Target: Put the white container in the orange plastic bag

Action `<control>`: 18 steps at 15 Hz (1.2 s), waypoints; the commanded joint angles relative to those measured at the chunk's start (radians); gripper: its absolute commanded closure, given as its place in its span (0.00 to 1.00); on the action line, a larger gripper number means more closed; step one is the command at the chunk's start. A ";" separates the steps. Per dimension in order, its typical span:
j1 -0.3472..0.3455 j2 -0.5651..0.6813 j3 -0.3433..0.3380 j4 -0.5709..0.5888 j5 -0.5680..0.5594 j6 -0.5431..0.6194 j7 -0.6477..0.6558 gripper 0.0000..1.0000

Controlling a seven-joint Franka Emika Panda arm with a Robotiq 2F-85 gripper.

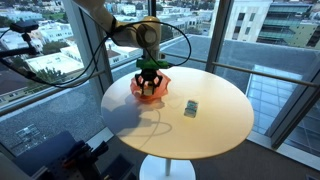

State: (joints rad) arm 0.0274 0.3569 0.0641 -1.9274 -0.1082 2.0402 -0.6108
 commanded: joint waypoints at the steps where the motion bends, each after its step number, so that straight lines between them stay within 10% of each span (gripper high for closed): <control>1: 0.007 0.051 0.014 0.099 -0.013 -0.076 0.051 0.70; 18: 0.006 0.104 0.045 0.261 0.020 -0.096 0.089 0.54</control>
State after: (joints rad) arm 0.0390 0.4402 0.1000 -1.7165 -0.0999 1.9614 -0.5471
